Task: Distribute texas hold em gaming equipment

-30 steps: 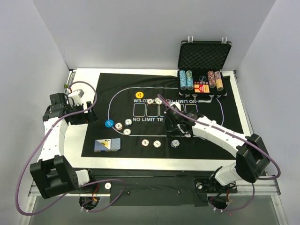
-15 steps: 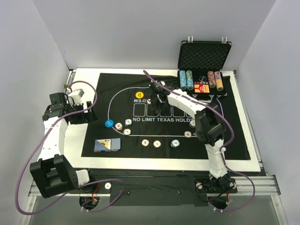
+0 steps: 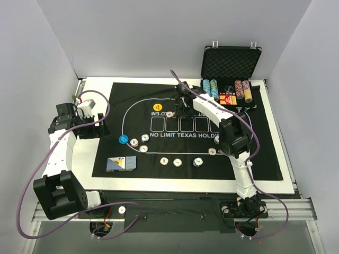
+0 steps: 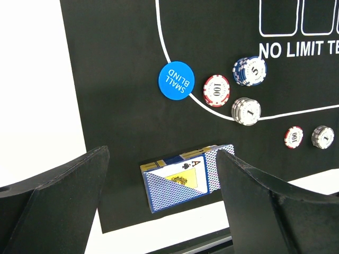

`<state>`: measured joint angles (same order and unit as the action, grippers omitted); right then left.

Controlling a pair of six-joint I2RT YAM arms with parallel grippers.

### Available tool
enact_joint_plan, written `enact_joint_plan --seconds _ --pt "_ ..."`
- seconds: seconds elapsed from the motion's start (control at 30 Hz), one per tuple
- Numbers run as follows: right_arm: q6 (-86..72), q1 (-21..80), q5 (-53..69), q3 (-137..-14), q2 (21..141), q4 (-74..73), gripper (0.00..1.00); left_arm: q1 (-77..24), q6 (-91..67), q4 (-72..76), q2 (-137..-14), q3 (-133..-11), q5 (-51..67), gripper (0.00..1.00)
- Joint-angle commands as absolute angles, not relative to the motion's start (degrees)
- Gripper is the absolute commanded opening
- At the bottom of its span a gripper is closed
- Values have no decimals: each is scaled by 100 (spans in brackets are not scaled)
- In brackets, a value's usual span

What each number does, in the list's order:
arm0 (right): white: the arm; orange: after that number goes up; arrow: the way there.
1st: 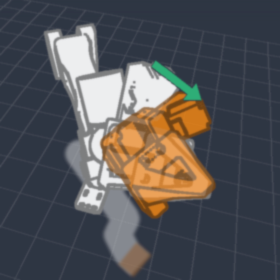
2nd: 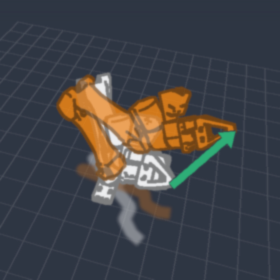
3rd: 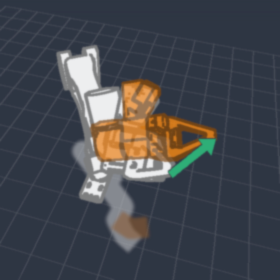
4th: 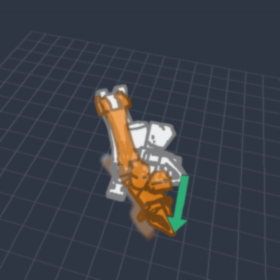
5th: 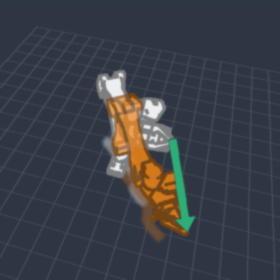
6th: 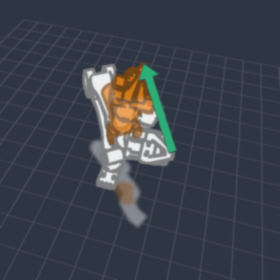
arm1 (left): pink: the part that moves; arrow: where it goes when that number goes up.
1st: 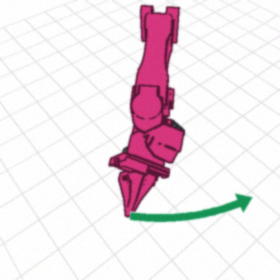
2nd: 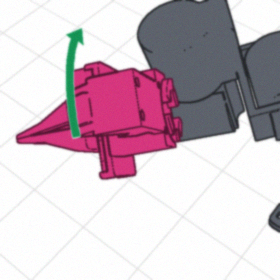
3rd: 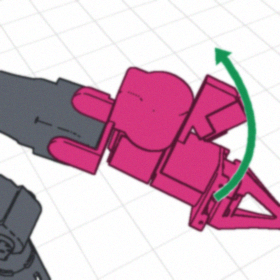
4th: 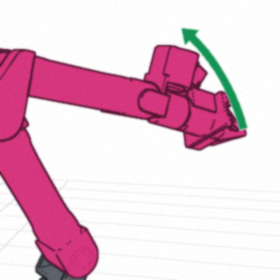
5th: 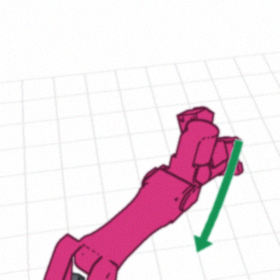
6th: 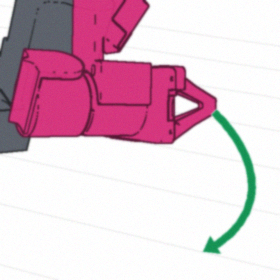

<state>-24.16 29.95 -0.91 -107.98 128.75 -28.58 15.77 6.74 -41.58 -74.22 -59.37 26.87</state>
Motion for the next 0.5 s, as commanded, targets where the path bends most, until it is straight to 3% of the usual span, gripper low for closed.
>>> enact_joint_plan --seconds 0.0,0.47 --pt "-2487 2910 -175 -11048 13096 -3059 8 1600 756 -4131 -7471 -6231 2786 93" --pt "-2654 2347 -229 -11812 13578 -3120 8 1608 765 -4104 -7594 -6310 2751 93"
